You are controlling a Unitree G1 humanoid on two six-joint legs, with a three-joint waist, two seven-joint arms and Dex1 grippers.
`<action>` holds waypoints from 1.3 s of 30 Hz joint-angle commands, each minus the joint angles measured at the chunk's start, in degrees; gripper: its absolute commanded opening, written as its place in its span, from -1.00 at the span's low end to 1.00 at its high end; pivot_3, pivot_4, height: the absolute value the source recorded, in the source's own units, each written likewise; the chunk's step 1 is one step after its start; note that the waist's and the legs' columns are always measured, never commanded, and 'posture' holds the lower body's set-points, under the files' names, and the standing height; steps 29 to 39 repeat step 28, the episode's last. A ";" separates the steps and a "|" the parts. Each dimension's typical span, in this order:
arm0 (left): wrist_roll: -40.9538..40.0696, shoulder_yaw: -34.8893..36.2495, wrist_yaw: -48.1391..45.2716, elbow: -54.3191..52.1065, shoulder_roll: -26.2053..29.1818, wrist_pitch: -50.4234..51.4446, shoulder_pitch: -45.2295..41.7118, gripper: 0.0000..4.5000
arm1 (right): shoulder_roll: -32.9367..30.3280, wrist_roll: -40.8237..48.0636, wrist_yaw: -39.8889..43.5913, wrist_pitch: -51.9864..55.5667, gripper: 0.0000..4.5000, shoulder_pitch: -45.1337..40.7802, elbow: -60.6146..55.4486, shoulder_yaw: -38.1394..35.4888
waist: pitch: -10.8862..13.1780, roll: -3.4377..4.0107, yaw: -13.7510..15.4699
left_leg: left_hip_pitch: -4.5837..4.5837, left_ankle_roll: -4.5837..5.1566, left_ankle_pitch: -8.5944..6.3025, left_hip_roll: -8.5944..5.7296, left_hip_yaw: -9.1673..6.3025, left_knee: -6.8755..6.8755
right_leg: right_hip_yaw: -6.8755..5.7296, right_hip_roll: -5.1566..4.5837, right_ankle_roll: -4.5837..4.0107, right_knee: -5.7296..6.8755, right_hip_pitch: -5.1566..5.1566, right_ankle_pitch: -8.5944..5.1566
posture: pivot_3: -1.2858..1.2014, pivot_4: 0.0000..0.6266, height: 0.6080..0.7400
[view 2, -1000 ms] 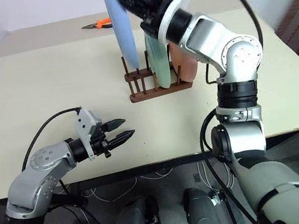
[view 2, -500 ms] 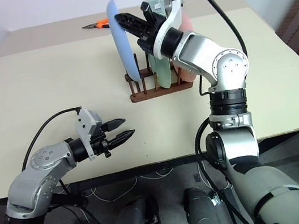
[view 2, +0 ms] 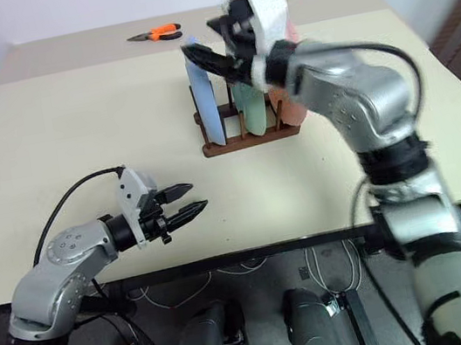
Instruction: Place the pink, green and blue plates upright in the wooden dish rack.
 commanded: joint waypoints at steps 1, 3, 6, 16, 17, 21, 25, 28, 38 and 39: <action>-0.64 2.12 0.38 -2.27 0.78 -0.36 1.04 0.12 | -6.48 5.03 8.20 0.35 0.46 7.54 -10.02 -10.32 | 0.00 -0.03 0.01 | 0.00 0.00 0.00 0.00 0.00 0.01 | -0.01 0.00 0.01 -0.02 0.03 0.00 | 0.03 -0.52 1.00; 0.39 2.64 0.00 -1.17 1.61 -1.37 1.52 0.12 | -11.21 11.65 11.17 4.94 0.46 15.23 -12.46 -20.78 | 0.01 -0.04 0.39 | 0.00 0.00 0.00 0.01 -0.01 0.05 | -0.05 -0.02 0.00 0.00 0.06 0.01 | 0.03 -0.52 1.00; 2.01 3.05 -0.52 1.56 2.69 -3.29 1.58 0.12 | -15.89 13.92 15.71 7.94 0.46 29.77 -13.38 -33.06 | -0.03 -0.10 1.34 | 0.02 0.01 -0.01 0.02 -0.04 0.07 | -0.11 -0.04 -0.01 -0.02 0.12 0.02 | 0.03 -0.52 1.00; 5.17 6.93 -1.50 14.98 2.70 -13.07 2.61 0.12 | -11.72 0.79 18.88 -4.12 0.46 48.32 -1.42 -36.38 | -0.11 -0.14 0.69 | 0.44 0.07 -0.06 0.06 0.02 0.01 | 0.09 -0.01 -0.04 0.02 0.38 0.02 | 0.03 -0.52 1.00; 5.18 7.17 -1.53 15.13 2.62 -13.52 3.06 0.12 | -11.39 -0.11 19.33 -4.97 0.46 48.43 -0.03 -35.82 | -0.11 -0.14 0.79 | 0.44 0.05 -0.05 0.06 0.03 0.01 | 0.09 -0.02 -0.04 0.02 0.38 0.02 | 0.03 -0.52 1.00; 5.54 7.49 -1.51 14.90 2.30 -14.63 4.45 0.12 | -10.26 -4.55 19.94 -8.71 0.46 48.20 3.33 -32.39 | -0.11 -0.15 1.19 | 0.44 0.06 -0.05 0.05 0.04 0.02 | 0.07 -0.05 -0.04 -0.02 0.42 0.02 | 0.03 -0.52 1.00; 5.34 8.33 -0.28 13.49 1.88 -14.77 6.33 0.12 | -8.48 -5.21 19.64 -9.07 0.46 47.10 3.65 -30.44 | -0.11 -0.15 1.11 | 0.44 0.05 -0.05 0.05 0.03 0.02 | 0.07 -0.07 -0.04 -0.03 0.44 0.03 | 0.03 -0.52 1.00; 5.34 8.53 0.35 12.74 1.69 -14.82 7.12 0.12 | -7.72 -5.88 18.94 -9.06 0.46 45.09 4.39 -29.03 | -0.11 -0.15 1.12 | 0.46 0.04 -0.05 0.05 0.03 0.02 | 0.07 -0.07 -0.04 -0.01 0.45 0.03 | 0.03 -0.52 1.00; 5.34 8.53 0.35 12.74 1.69 -14.82 7.12 0.12 | -7.72 -5.88 18.94 -9.06 0.46 45.09 4.39 -29.03 | -0.11 -0.15 1.12 | 0.46 0.04 -0.05 0.05 0.03 0.02 | 0.07 -0.07 -0.04 -0.01 0.45 0.03 | 0.03 -0.52 1.00; 5.34 8.53 0.35 12.74 1.69 -14.82 7.12 0.12 | -7.72 -5.88 18.94 -9.06 0.46 45.09 4.39 -29.03 | -0.11 -0.15 1.12 | 0.46 0.04 -0.05 0.05 0.03 0.02 | 0.07 -0.07 -0.04 -0.01 0.45 0.03 | 0.03 -0.52 1.00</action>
